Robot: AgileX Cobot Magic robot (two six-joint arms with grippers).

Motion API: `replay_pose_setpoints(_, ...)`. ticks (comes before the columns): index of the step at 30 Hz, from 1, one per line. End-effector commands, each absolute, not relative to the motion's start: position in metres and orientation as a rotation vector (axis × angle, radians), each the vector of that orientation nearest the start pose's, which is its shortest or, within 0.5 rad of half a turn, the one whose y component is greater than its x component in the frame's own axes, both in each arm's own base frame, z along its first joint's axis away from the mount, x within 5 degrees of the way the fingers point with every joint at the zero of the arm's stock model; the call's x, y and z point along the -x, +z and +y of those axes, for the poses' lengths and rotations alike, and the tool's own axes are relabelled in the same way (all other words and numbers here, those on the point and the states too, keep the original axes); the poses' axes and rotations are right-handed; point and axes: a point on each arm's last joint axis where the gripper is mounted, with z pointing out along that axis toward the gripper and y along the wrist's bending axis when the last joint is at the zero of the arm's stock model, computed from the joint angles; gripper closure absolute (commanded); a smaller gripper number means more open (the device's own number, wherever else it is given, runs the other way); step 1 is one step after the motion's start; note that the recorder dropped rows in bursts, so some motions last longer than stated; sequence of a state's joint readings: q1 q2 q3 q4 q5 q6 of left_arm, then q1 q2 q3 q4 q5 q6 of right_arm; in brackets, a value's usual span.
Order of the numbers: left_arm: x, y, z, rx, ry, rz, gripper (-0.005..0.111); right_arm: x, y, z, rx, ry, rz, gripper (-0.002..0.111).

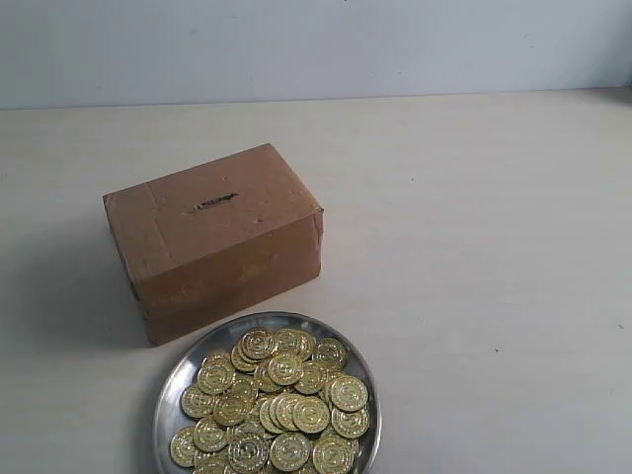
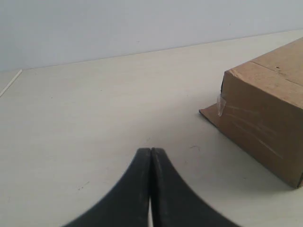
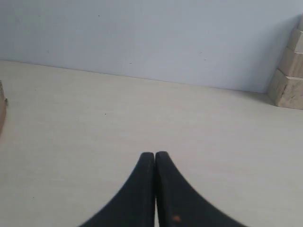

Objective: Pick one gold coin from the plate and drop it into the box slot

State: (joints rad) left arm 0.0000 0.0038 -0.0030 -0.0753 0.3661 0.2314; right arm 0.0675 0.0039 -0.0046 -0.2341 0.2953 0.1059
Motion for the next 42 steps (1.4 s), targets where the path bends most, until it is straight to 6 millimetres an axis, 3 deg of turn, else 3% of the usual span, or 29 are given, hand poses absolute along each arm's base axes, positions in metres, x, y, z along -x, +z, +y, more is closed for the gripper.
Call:
replay_pose_setpoints(1,-0.053,0.181,-0.003,-0.156,0.077,1.832,0.107,-0.055,0.188,-0.003,0.115,-0.105,1.762,0.108)
replay_pose_setpoints(17,-0.053,0.181,-0.003,-0.156,0.077,1.832,0.107,-0.055,0.188,-0.003,0.114,-0.103,1.760,0.108)
replay_pose_setpoints(28,-0.053,0.181,-0.003,-0.156,0.077,1.832,0.107,-0.055,0.188,0.000,0.043,0.001,1.759,0.108)
replay_pose_setpoints(37,-0.053,0.181,-0.003,-0.156,0.077,1.832,0.107,-0.056,0.209,0.004,-0.199,0.316,1.530,0.108)
replay_pose_setpoints(42,-0.053,0.181,-0.003,-0.156,0.077,1.832,0.107,-0.056,0.216,0.003,-0.218,0.337,1.444,0.108)
